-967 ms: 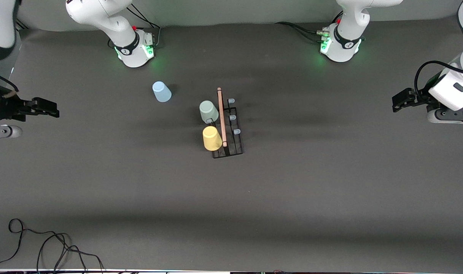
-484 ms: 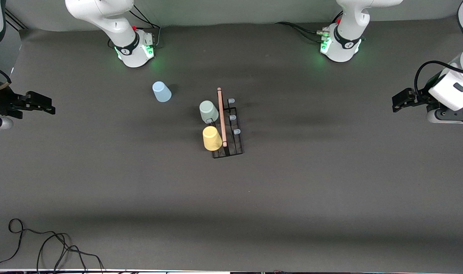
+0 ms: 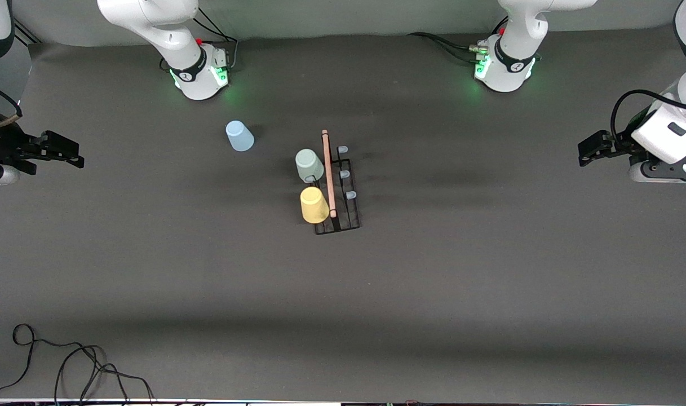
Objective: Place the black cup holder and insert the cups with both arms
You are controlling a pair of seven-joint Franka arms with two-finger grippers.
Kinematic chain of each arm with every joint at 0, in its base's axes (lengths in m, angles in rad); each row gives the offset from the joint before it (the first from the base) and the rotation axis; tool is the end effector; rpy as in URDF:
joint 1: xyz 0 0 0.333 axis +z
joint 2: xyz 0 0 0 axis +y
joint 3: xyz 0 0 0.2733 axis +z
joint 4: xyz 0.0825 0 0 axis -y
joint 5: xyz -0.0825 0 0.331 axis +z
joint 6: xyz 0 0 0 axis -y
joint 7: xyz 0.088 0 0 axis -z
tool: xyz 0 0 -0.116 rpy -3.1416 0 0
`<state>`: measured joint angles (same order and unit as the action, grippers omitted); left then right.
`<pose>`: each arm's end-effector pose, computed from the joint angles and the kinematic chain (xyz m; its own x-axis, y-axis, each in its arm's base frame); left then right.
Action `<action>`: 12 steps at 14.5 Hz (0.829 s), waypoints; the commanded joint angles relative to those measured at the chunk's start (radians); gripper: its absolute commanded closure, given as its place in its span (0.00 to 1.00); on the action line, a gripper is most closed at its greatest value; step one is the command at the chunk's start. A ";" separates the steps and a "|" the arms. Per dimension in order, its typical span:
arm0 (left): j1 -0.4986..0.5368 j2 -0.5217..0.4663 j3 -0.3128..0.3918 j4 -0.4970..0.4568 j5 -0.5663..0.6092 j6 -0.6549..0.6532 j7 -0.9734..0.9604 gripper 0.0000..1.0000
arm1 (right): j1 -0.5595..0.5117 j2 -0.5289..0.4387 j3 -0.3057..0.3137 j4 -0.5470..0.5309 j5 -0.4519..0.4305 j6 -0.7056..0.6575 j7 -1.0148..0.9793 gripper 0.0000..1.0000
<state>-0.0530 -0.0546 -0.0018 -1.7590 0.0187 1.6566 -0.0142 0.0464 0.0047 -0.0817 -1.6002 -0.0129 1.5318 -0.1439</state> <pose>0.4882 -0.0248 0.5280 0.9980 -0.0421 -0.0475 -0.0431 -0.9989 -0.0193 0.4963 -0.0190 0.5550 0.9914 0.1079 -0.0742 0.1084 -0.9941 0.0027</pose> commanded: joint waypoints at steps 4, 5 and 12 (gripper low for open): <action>-0.008 -0.022 -0.003 -0.002 0.017 -0.015 -0.021 0.00 | -0.007 -0.023 0.013 -0.029 -0.024 0.022 0.026 0.00; -0.010 -0.021 -0.003 -0.002 0.017 -0.014 -0.021 0.00 | -0.007 -0.025 0.011 -0.030 -0.022 0.021 0.027 0.00; -0.010 -0.016 -0.003 0.003 0.017 -0.009 -0.021 0.00 | -0.008 -0.028 0.007 -0.035 -0.021 0.021 0.029 0.00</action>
<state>-0.0530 -0.0546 -0.0051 -1.7567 0.0187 1.6566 -0.0162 0.0439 0.0034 -0.0834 -1.6077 -0.0130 1.5330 -0.1379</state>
